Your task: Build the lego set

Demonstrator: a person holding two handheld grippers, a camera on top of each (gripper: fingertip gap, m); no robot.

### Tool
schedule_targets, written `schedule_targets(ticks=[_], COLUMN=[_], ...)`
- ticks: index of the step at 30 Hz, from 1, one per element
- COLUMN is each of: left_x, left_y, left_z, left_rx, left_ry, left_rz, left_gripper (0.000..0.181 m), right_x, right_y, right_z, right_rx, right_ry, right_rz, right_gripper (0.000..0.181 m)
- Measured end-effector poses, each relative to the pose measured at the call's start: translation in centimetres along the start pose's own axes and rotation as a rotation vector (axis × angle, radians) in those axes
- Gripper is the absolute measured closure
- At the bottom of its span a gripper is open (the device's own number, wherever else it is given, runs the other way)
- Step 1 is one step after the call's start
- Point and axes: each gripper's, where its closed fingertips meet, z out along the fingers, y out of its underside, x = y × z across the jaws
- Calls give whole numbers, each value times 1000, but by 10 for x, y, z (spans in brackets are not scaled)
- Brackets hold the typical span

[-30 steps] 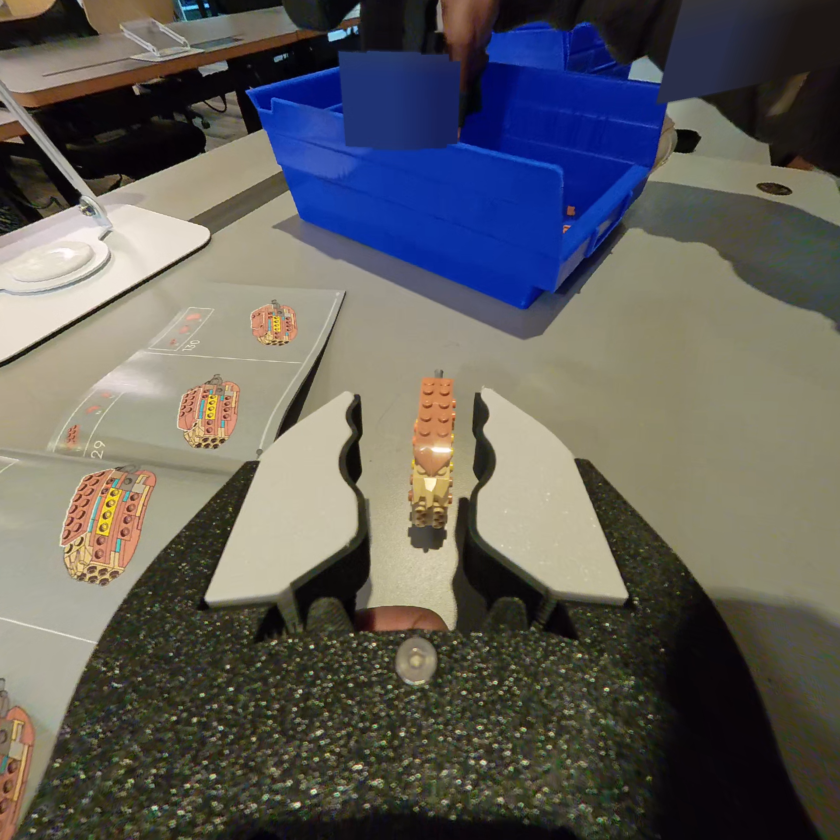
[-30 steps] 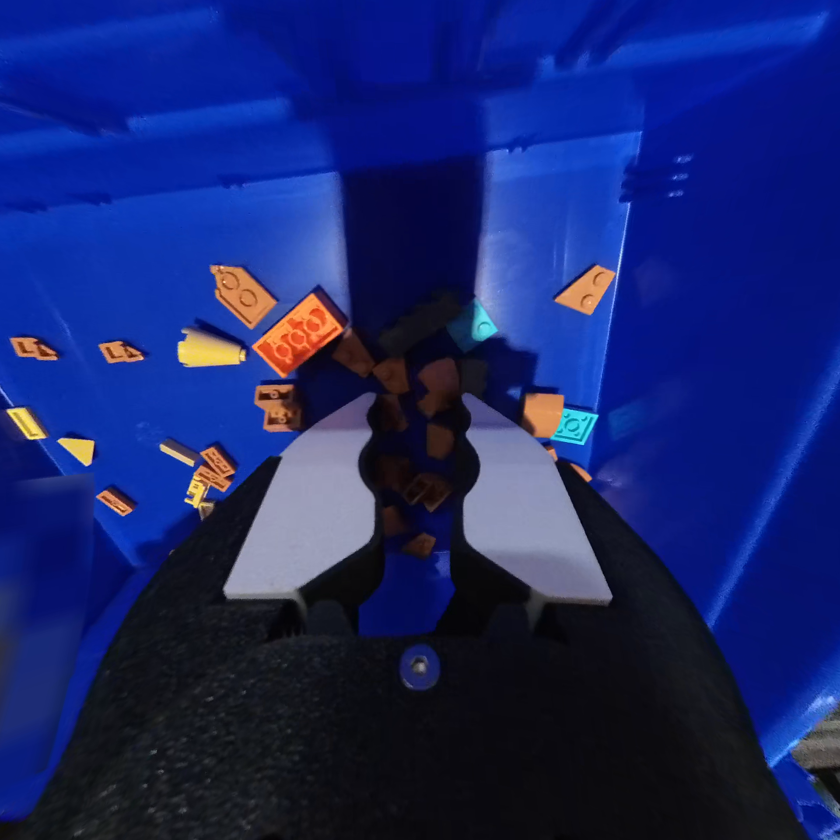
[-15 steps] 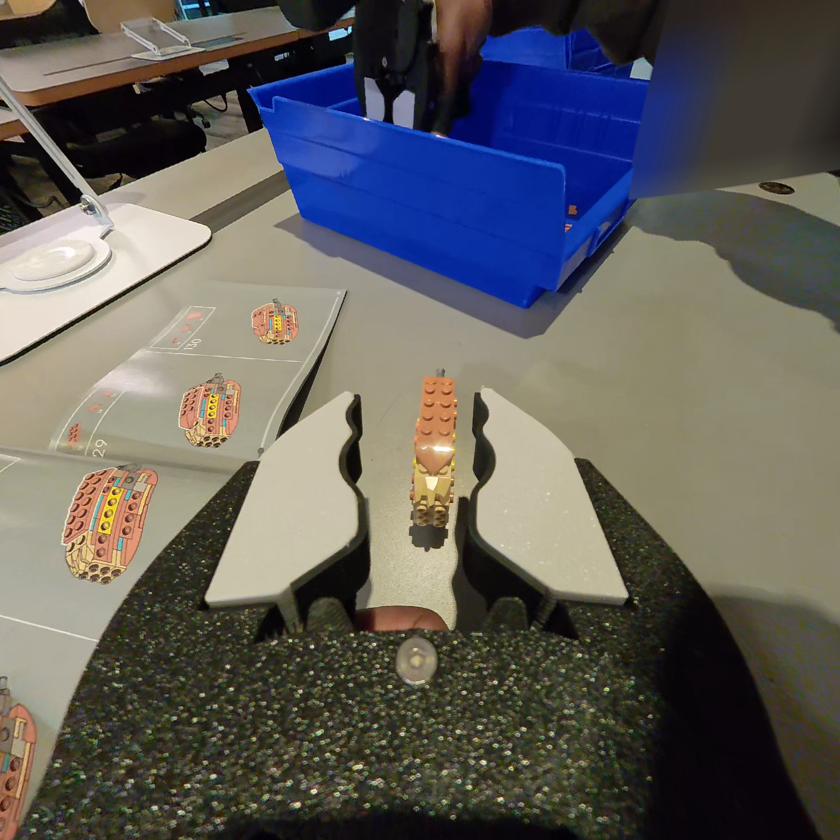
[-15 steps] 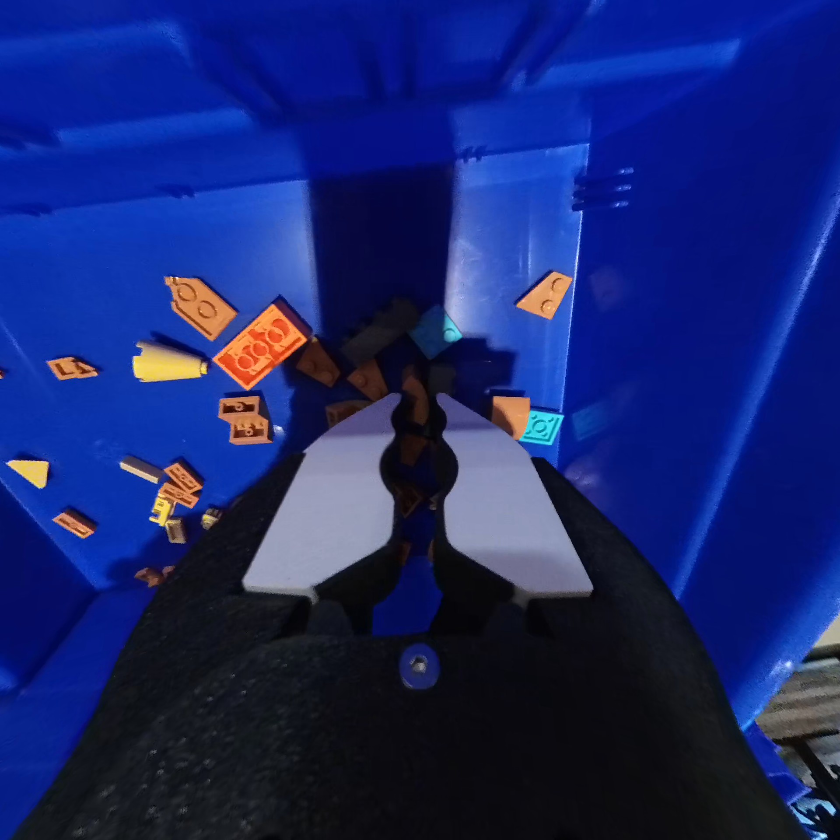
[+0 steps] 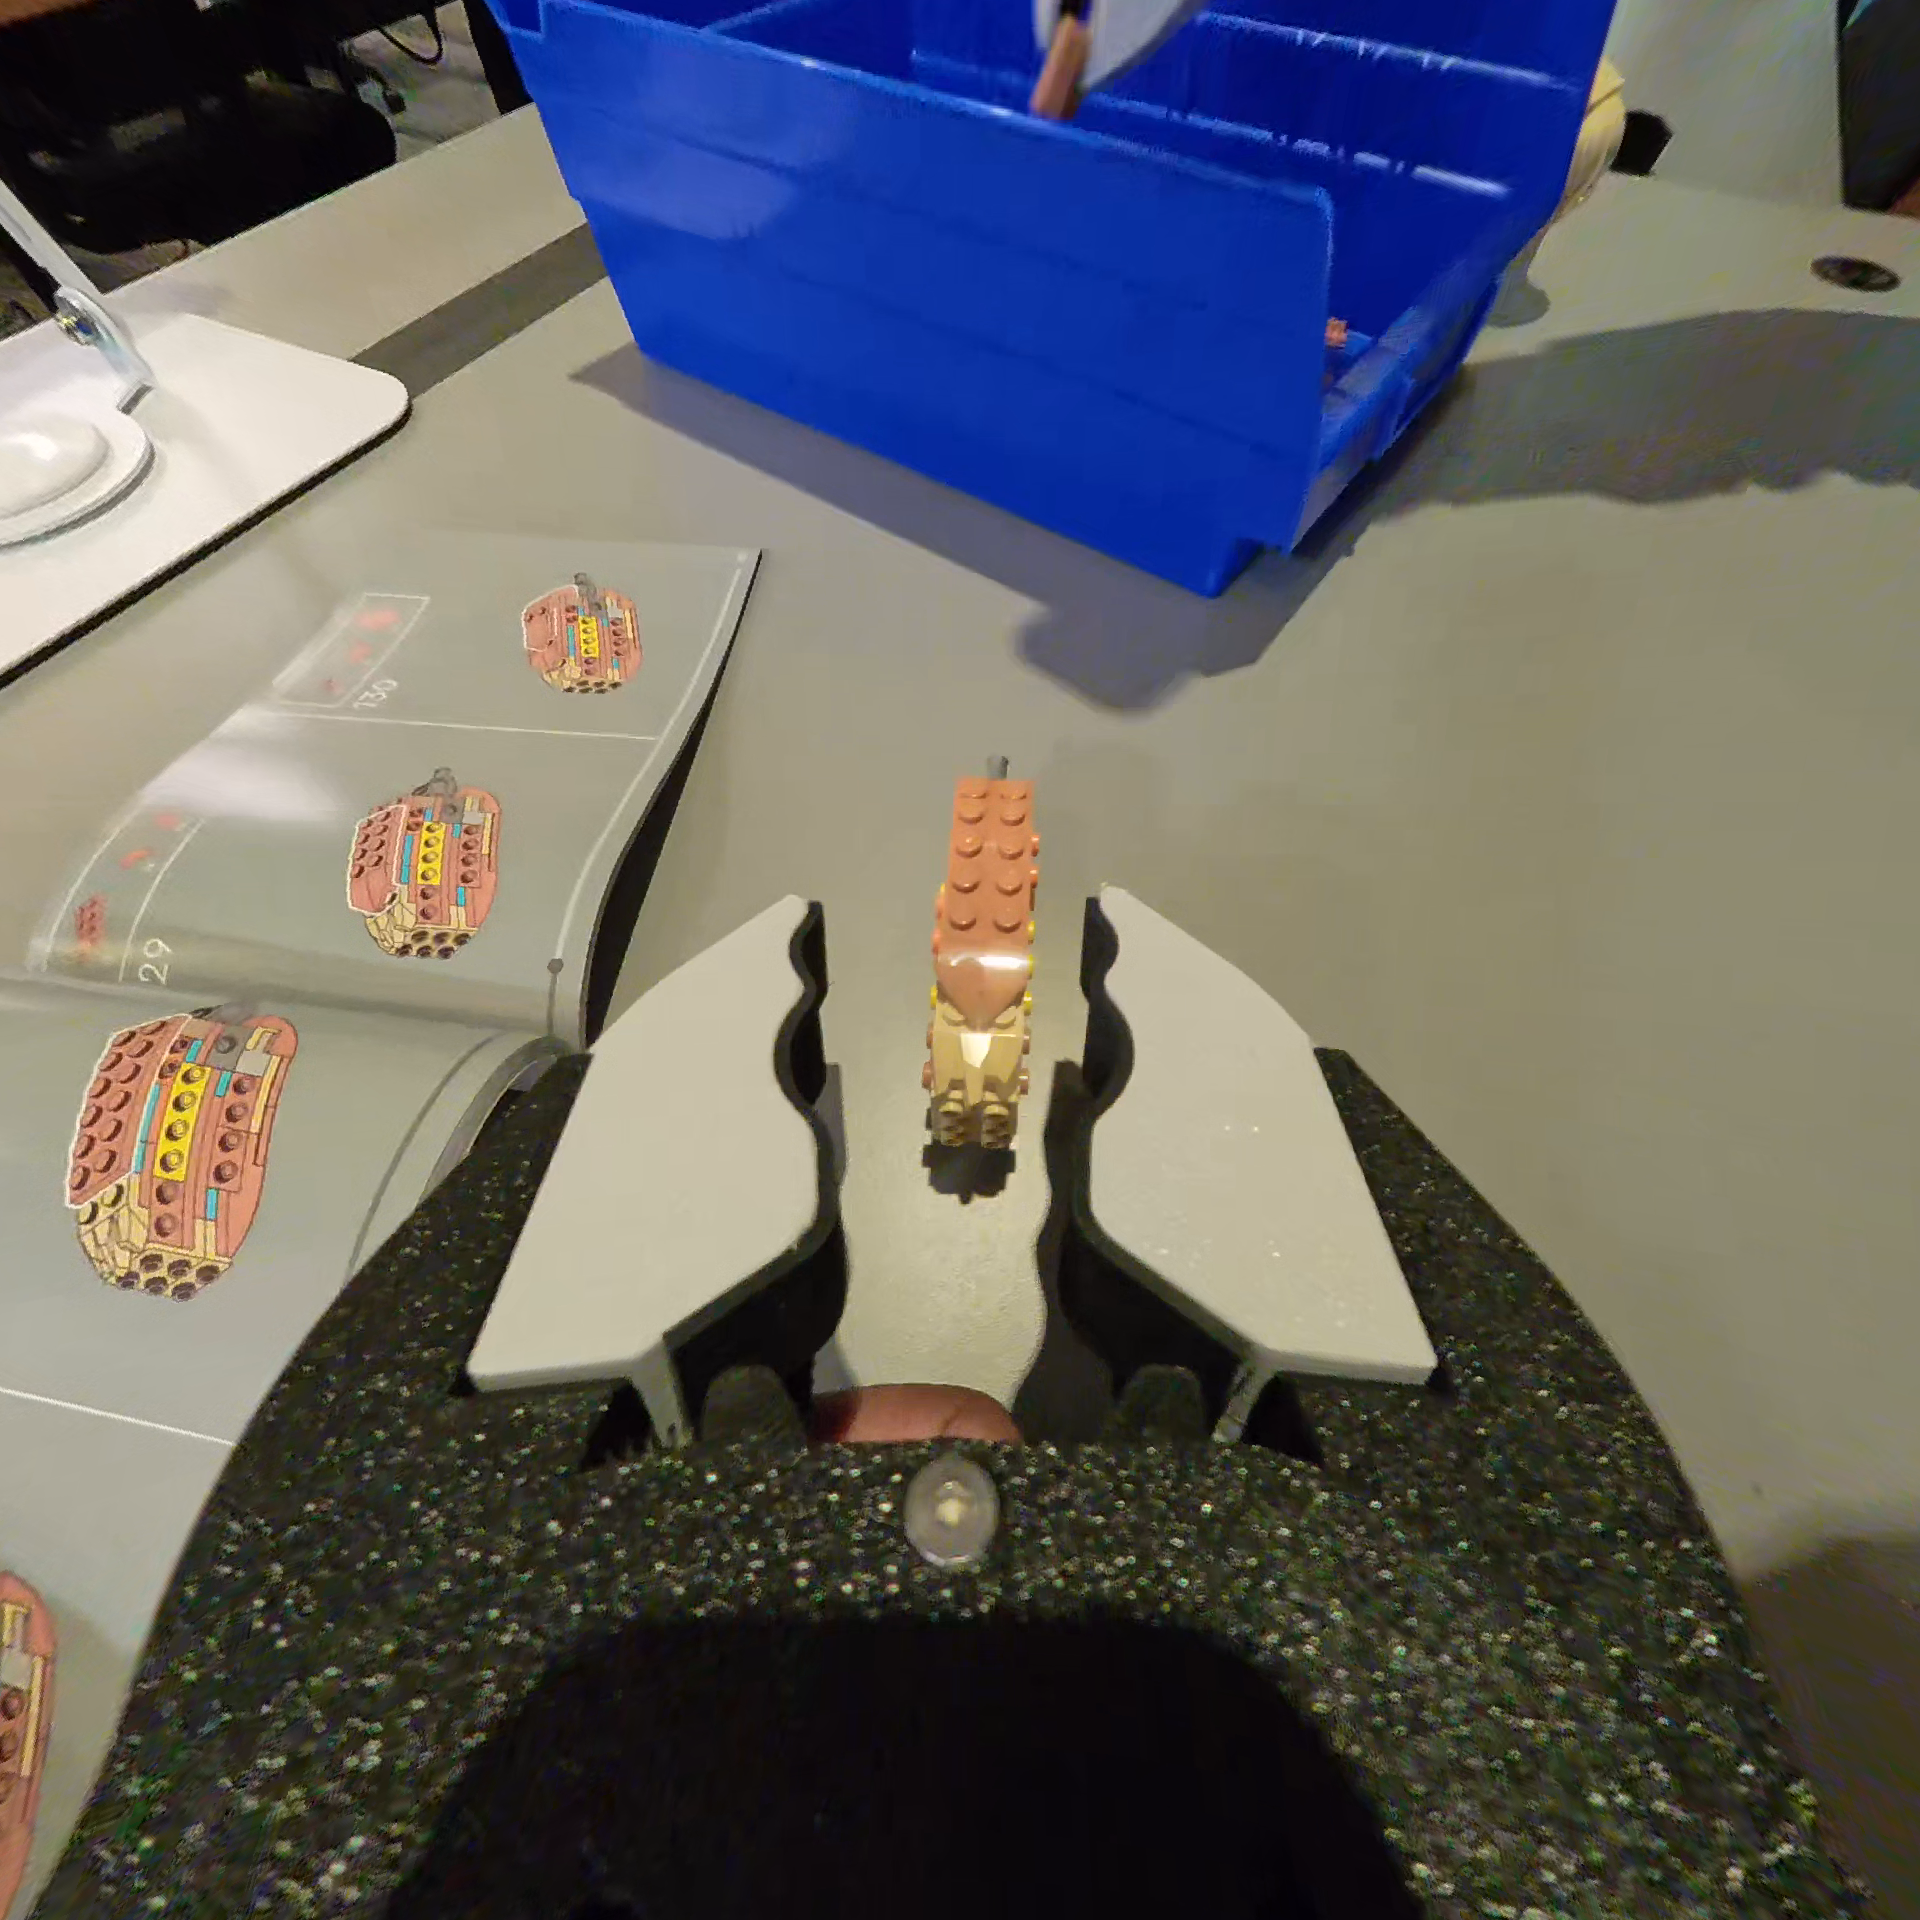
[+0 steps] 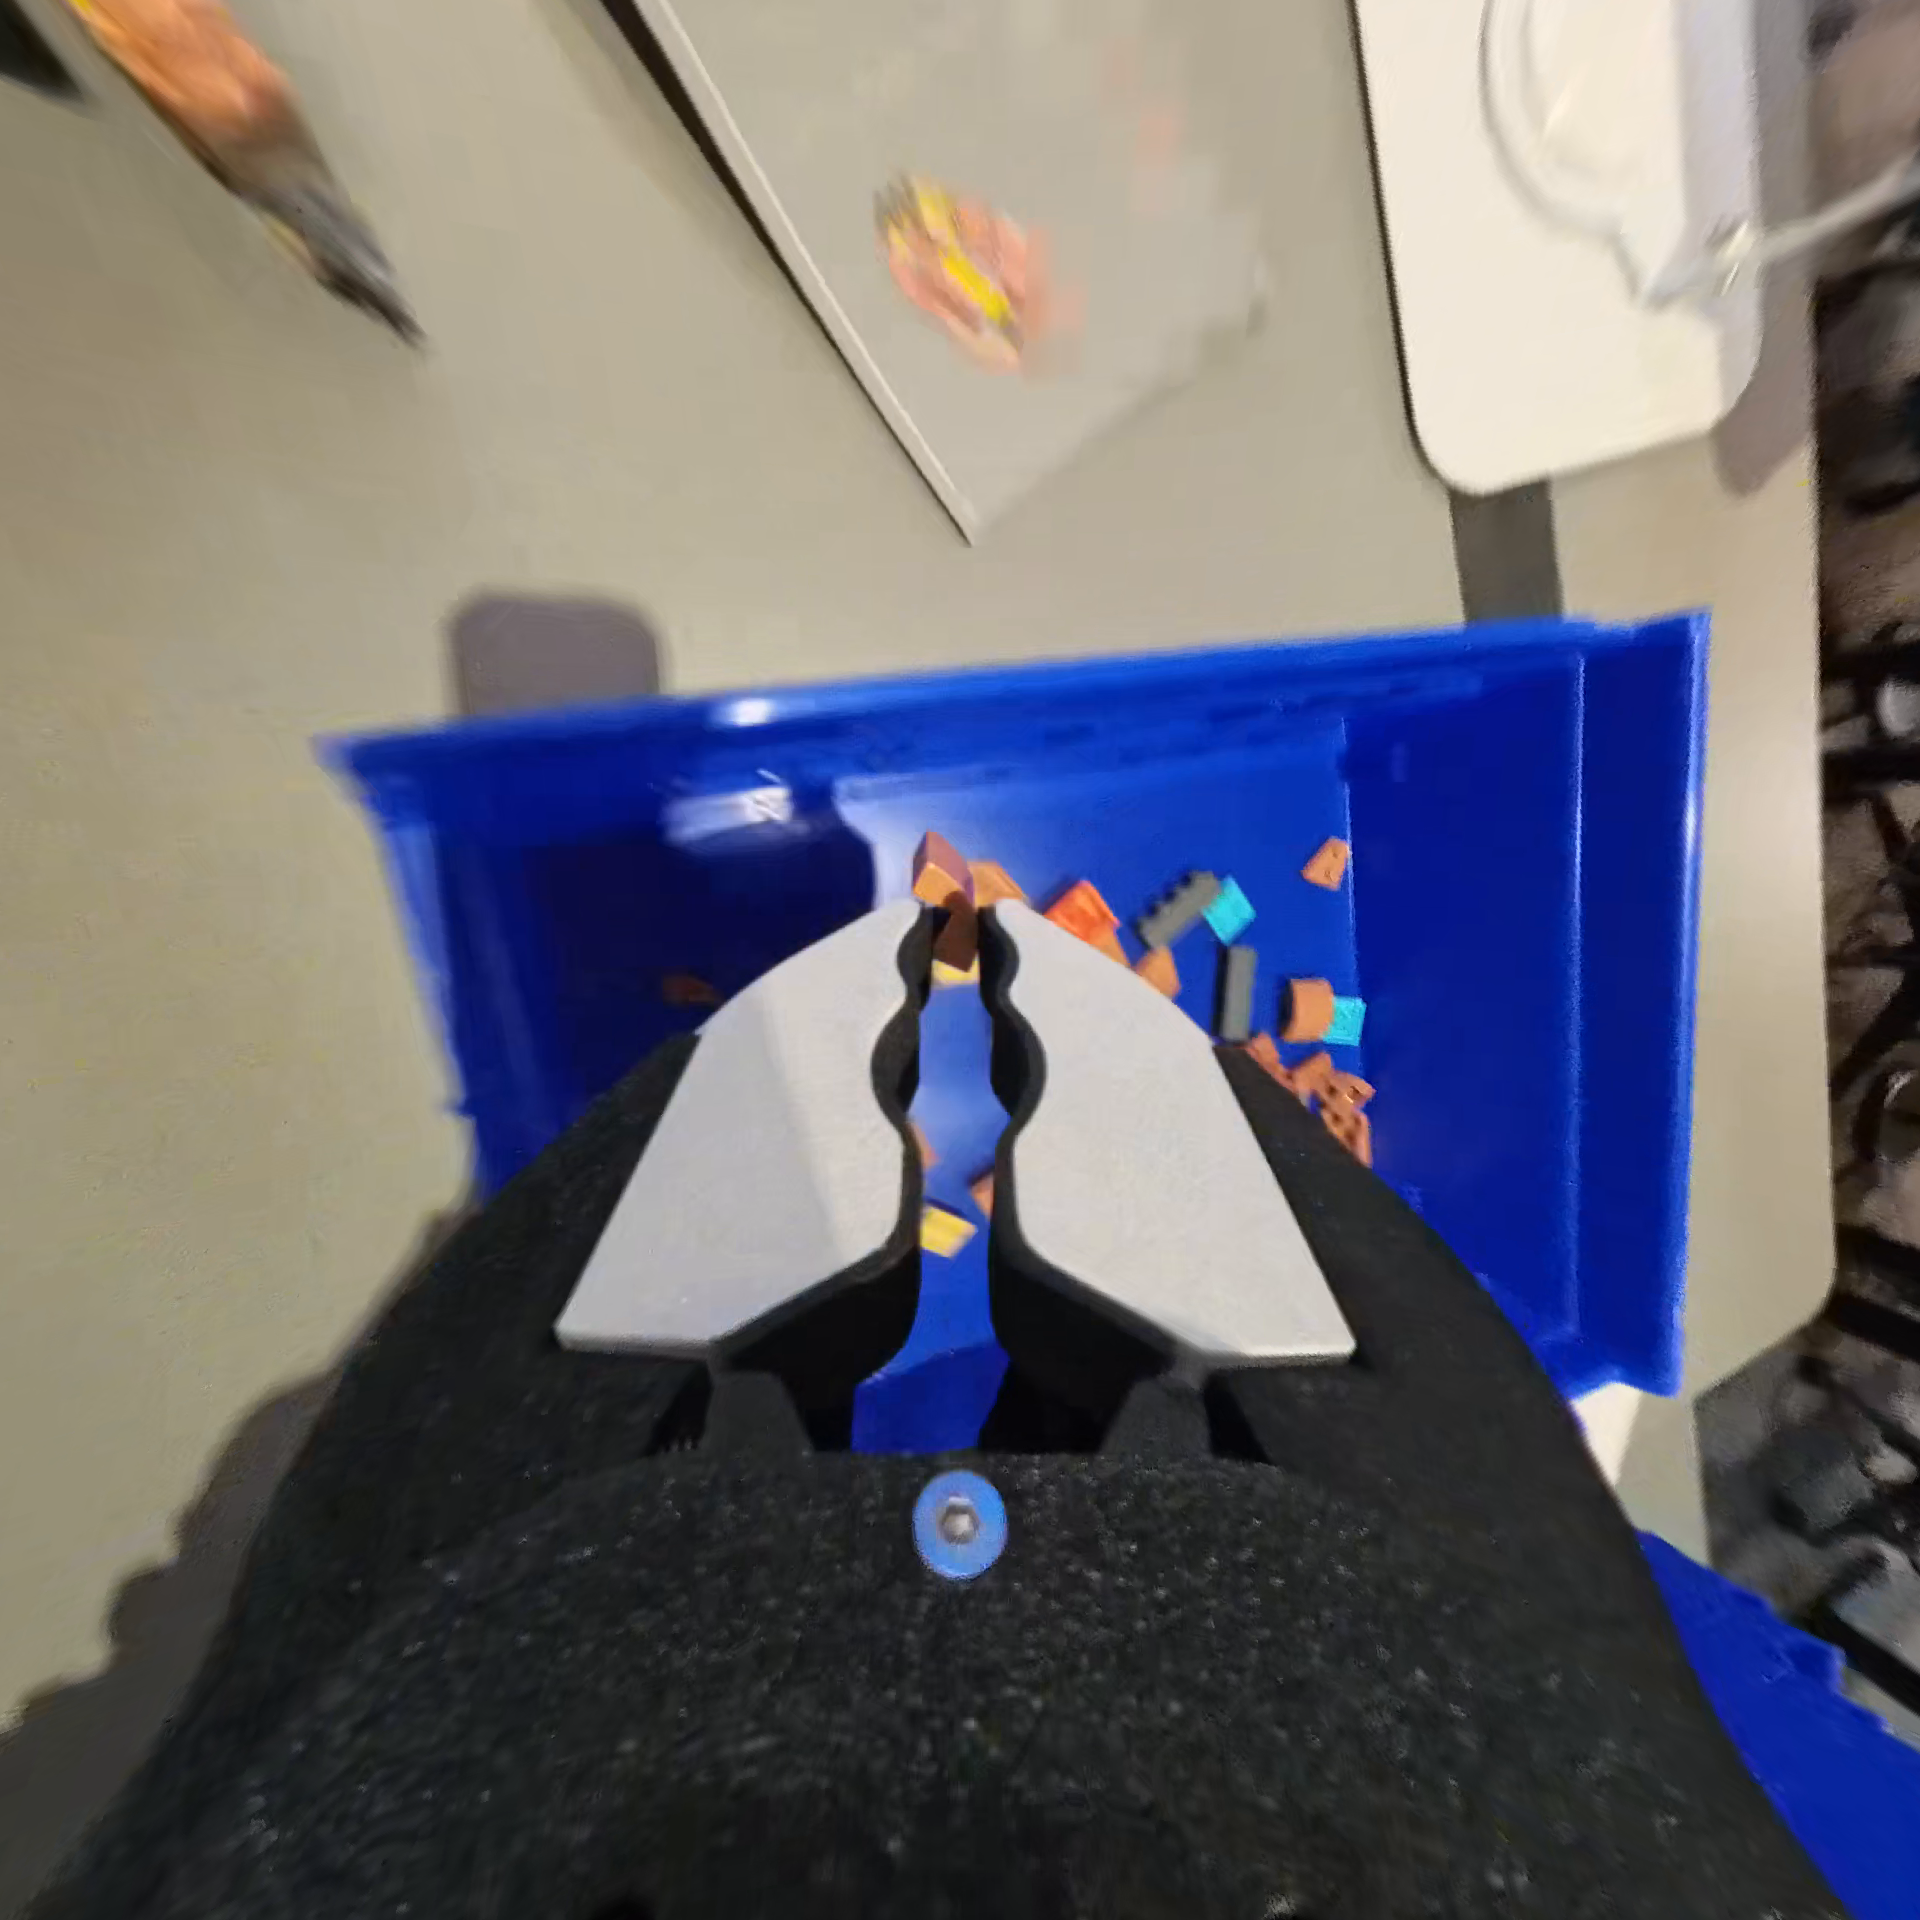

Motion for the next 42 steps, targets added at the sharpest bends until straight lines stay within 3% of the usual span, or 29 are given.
schedule_targets(ticks=[7, 10, 14, 18, 21, 30, 42], left_x=[-5, -5, -4, -4, -5, -4, -6], left_y=[0, 1, 3, 7, 7, 8, 6], left_z=[0, 1, 3, 5, 5, 5, 4], left_rx=[-2, -5, -18, -33, -29, -33, -21], left_ry=[-37, -44, -47, -41, -37, -26, -13], left_rz=[10, 16, 27, 19, 6, 2, -30], left_gripper=[134, 134, 134, 134, 134, 134, 134], right_x=[-89, -114, -134, -145, -145, -149, -150], right_y=[-47, -51, -37, -32, -34, -37, -46], right_z=[-29, -14, 30, 59, 65, 62, 33], right_rx=[325, 411, 313, 274, 307, 348, 592], right_ry=[152, 176, 267, 272, 241, 190, 96], right_rz=[55, 93, 29, 8, 54, 66, 136], right_gripper=[173, 173, 173, 173, 172, 162, 158])
